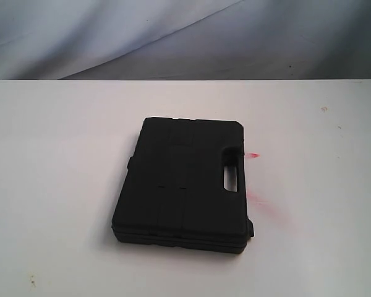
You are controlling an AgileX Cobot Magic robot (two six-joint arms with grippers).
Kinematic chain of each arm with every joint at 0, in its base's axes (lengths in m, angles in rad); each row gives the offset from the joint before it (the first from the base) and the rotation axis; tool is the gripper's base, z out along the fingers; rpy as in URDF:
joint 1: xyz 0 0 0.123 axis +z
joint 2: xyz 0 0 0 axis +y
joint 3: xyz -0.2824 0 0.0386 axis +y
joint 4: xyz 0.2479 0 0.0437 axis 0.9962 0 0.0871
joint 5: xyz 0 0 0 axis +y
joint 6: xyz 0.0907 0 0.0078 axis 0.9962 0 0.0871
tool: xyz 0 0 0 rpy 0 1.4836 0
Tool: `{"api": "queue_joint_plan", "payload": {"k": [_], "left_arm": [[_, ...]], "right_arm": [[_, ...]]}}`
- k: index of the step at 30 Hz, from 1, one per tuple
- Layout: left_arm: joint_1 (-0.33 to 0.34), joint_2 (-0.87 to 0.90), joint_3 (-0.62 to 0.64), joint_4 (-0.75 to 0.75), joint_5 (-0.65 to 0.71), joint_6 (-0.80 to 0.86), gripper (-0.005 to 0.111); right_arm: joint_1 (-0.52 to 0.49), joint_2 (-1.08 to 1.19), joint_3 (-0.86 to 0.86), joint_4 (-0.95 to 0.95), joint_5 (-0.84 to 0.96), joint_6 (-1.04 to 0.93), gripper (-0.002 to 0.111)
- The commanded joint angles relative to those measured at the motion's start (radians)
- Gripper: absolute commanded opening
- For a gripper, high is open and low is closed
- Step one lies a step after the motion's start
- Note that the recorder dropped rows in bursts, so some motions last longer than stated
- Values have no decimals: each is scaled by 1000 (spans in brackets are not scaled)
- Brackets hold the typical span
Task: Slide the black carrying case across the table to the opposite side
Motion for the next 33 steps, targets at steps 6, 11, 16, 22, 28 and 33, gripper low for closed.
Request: {"api": "queue_joint_plan", "payload": {"k": [6, 11, 16, 22, 28, 33], "left_arm": [[-7, -4, 4, -7, -1, 1, 0], [-7, -4, 4, -7, -1, 1, 0], [-7, -4, 4, -7, -1, 1, 0], [-7, -4, 4, -7, -1, 1, 0], [-7, -4, 4, -7, -1, 1, 0], [-7, -4, 4, -7, -1, 1, 0]], "right_arm": [[3, 252, -19, 256, 256, -111, 0], [40, 328, -19, 273, 270, -119, 0], [181, 423, -19, 237, 268, -99, 0], [338, 564, -19, 113, 227, 50, 0], [442, 719, -19, 61, 201, 159, 0], [504, 821, -19, 46, 136, 214, 0]]}}
